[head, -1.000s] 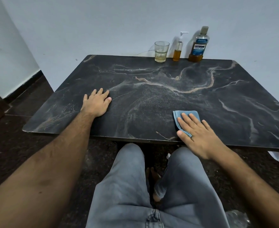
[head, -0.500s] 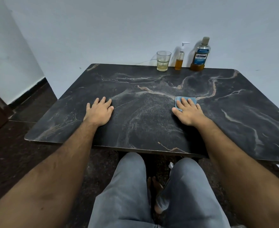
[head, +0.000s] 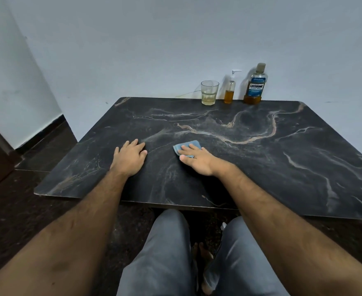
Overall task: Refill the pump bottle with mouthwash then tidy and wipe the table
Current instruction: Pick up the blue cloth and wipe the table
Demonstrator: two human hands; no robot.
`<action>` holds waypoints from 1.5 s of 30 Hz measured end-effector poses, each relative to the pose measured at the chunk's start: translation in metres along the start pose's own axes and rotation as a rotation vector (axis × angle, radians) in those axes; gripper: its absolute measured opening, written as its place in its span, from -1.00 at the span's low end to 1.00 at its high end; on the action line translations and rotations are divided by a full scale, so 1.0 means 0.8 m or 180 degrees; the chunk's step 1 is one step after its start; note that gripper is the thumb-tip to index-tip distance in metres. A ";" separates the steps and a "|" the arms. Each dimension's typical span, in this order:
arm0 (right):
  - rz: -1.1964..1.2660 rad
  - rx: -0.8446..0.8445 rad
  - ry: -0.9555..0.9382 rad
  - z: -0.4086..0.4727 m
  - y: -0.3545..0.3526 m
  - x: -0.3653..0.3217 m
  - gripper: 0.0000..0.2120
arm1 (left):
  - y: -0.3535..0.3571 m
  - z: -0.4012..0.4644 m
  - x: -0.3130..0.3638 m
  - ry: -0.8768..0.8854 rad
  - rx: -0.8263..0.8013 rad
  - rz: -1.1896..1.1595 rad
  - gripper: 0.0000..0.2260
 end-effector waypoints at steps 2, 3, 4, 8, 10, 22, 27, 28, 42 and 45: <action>0.1301 -0.0032 -0.0150 -0.025 -0.011 -0.003 -0.59 | -0.003 -0.007 0.004 0.0094 0.0230 -0.0286 -0.62; 0.1963 0.0117 -0.0121 -0.039 -0.019 -0.004 -0.63 | -0.005 -0.011 0.007 0.0164 0.0371 -0.0491 -0.64; 0.2475 0.0364 0.0009 -0.050 -0.027 0.000 -0.67 | -0.007 -0.016 0.012 0.0245 0.0500 -0.0721 -0.66; 0.3378 0.1199 0.0642 -0.072 -0.048 0.017 -0.70 | -0.016 -0.035 0.060 0.0545 0.0792 -0.1399 -0.71; 0.3835 0.1253 0.0715 -0.078 -0.053 0.014 -0.67 | -0.020 -0.037 0.095 0.0626 0.0584 -0.1793 -0.66; 0.4038 0.1188 0.0888 -0.064 -0.060 0.052 -0.90 | -0.019 -0.012 0.137 0.0016 -0.0068 -0.3498 -0.89; 0.3507 0.1216 0.0998 -0.043 -0.060 0.060 -0.85 | -0.015 0.013 0.123 -0.0373 -0.0023 -0.3632 -0.90; 0.3394 0.1279 0.1082 -0.036 -0.062 0.061 -0.82 | -0.015 0.021 0.121 -0.0442 -0.0055 -0.3627 -0.89; 0.3456 0.1640 0.1218 0.146 -0.105 0.109 -0.90 | -0.028 0.201 0.100 -0.0518 0.0010 -0.3236 -0.72; 0.3423 0.1617 0.1170 0.186 -0.112 0.124 -0.79 | -0.019 0.247 0.095 -0.0613 0.0259 -0.3297 -0.76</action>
Point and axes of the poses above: each hand's wrist, its own z-axis towards the middle knuckle, its own y-axis out of the palm, x = y × z, the point moved 3 cm from there along z, towards the middle knuckle, and after that the axes turned 9 degrees about -z, right-handed, at the moved point
